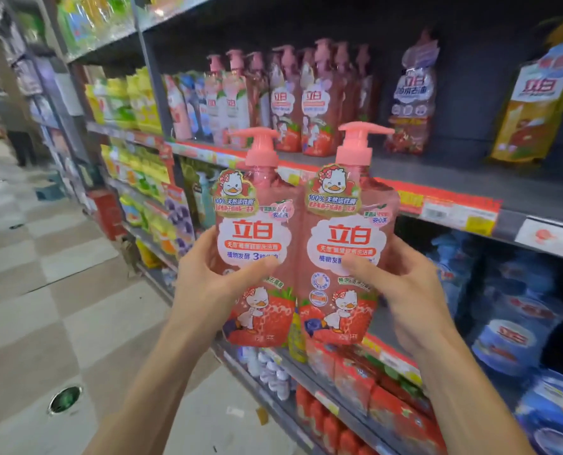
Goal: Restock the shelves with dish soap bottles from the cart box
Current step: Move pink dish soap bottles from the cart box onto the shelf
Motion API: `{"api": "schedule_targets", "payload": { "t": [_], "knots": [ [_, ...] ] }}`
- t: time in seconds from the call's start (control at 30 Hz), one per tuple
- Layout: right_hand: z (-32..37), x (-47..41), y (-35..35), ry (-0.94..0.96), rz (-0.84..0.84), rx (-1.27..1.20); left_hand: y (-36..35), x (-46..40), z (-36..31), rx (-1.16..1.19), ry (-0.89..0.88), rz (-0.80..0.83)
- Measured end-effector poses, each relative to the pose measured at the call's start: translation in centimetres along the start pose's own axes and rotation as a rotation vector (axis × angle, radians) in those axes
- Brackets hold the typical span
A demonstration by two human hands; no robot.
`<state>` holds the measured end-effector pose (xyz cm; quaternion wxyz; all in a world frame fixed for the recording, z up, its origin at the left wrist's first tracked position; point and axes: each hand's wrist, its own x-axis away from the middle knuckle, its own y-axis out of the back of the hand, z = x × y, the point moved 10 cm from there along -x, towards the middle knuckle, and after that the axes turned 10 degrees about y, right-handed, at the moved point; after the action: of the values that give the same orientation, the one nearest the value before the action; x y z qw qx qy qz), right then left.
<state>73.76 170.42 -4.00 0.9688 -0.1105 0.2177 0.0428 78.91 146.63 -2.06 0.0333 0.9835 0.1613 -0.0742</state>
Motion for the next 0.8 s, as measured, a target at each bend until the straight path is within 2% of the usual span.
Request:
{"api": "schedule_targets", "payload": {
  "t": [0.3,0.8],
  "knots": [
    [0.0,-10.2,-8.2,0.129,-0.107,0.061,4.4,-14.3,-2.6,0.022,-0.114,0.13],
    [1.2,-26.1,-10.6,0.347,-0.293,0.122,-0.4,-34.6,-7.6,0.072,-0.299,0.356]
  ]
}}
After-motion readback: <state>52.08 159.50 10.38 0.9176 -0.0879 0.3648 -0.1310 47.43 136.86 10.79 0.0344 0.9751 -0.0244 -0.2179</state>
